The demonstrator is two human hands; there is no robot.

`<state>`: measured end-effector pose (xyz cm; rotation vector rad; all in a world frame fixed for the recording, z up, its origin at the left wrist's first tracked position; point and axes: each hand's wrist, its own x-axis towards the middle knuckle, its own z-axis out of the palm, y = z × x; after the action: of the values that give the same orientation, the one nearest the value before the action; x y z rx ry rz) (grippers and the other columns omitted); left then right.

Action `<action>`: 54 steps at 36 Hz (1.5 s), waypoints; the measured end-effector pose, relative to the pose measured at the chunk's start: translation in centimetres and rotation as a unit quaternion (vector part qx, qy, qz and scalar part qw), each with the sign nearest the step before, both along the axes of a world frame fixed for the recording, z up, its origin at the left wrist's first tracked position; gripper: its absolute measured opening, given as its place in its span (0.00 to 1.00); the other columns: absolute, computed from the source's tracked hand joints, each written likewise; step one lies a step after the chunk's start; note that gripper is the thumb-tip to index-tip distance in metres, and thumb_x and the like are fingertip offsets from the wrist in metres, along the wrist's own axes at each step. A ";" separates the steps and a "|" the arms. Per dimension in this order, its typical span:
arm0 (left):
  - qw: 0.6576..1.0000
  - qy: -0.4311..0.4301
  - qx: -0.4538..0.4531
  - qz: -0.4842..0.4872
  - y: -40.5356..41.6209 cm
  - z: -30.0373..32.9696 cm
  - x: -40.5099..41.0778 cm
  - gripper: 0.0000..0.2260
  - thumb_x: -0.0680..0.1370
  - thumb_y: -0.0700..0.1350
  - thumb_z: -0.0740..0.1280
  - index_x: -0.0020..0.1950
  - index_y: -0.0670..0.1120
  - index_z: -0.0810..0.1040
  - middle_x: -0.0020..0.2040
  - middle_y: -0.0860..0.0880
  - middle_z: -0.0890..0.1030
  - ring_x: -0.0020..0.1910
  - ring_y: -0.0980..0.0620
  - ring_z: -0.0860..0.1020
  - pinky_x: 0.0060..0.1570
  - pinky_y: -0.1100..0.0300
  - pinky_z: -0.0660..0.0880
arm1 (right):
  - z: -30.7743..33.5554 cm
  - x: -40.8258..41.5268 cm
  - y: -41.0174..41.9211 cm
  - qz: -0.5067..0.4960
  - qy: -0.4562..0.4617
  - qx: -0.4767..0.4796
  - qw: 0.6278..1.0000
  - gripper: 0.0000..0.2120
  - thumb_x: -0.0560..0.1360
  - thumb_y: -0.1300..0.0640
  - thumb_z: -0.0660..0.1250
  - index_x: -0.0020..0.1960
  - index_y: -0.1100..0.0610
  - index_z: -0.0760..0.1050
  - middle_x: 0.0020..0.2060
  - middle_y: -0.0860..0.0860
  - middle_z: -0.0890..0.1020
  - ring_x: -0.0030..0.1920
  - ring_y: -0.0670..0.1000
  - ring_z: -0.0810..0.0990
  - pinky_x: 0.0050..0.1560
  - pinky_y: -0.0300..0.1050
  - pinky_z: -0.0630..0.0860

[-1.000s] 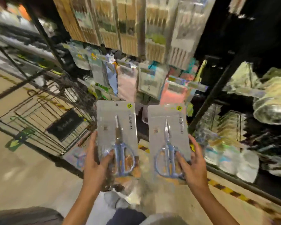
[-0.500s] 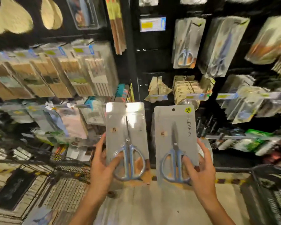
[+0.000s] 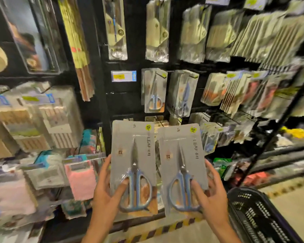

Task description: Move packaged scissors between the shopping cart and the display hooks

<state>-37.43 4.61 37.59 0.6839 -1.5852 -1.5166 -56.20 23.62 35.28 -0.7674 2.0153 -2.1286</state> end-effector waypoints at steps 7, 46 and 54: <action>1.000 0.014 -0.008 -0.018 -2.6 1.4 -2.6 0.36 0.74 0.38 0.73 0.74 0.67 0.65 0.62 0.60 0.80 0.58 0.62 0.80 0.43 0.70 0.79 | 2.0 -2.8 -1.9 -0.008 0.015 0.011 1.000 0.32 0.75 0.65 0.72 0.73 0.43 0.68 0.58 0.40 0.84 0.59 0.44 0.83 0.56 0.39 0.81; 0.979 -0.039 -0.129 0.156 -5.8 8.2 -22.5 0.34 0.75 0.42 0.71 0.75 0.65 0.63 0.64 0.60 0.80 0.62 0.58 0.80 0.53 0.65 0.80 | 5.0 -28.6 -14.5 0.196 0.014 -0.082 0.977 0.30 0.77 0.67 0.69 0.74 0.48 0.67 0.61 0.34 0.80 0.61 0.42 0.81 0.52 0.37 0.81; 0.976 -0.029 -0.136 0.166 -7.3 8.9 -22.7 0.34 0.77 0.39 0.70 0.77 0.62 0.63 0.59 0.71 0.79 0.59 0.64 0.79 0.49 0.72 0.78 | 6.0 -28.6 -17.4 0.199 0.022 -0.079 0.977 0.30 0.77 0.68 0.69 0.76 0.53 0.66 0.61 0.33 0.80 0.61 0.42 0.81 0.52 0.35 0.80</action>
<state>-60.10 -2.74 46.48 0.7957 -1.5911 -1.0237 -84.77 6.21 41.27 -1.1397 1.5546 -2.0605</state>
